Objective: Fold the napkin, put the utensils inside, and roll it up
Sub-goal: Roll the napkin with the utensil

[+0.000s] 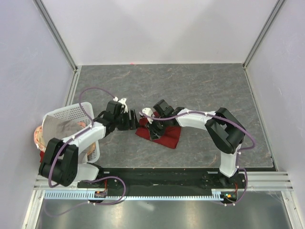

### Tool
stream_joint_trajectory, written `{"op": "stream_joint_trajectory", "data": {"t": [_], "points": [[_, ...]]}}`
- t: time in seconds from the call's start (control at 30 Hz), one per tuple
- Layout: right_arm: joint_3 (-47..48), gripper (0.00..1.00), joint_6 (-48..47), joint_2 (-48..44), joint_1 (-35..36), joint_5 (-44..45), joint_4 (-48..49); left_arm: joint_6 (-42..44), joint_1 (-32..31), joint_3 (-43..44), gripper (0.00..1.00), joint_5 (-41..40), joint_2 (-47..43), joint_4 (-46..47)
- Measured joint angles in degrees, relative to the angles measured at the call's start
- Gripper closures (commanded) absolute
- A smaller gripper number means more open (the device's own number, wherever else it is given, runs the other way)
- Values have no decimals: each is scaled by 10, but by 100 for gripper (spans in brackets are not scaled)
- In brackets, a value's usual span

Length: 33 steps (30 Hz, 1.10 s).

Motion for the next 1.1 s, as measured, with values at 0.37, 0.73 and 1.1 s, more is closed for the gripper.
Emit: {"op": "stream_joint_trajectory", "data": {"t": [0.37, 0.73, 1.1], "points": [[30, 71, 36, 70, -72, -206, -25, -13, 0, -98, 27, 63, -56, 110], [52, 71, 62, 135, -117, -328, -37, -15, 0, -130, 44, 107, -44, 219], [67, 68, 71, 156, -124, -351, -52, -26, 1, -136, 90, 140, 41, 308]]}}
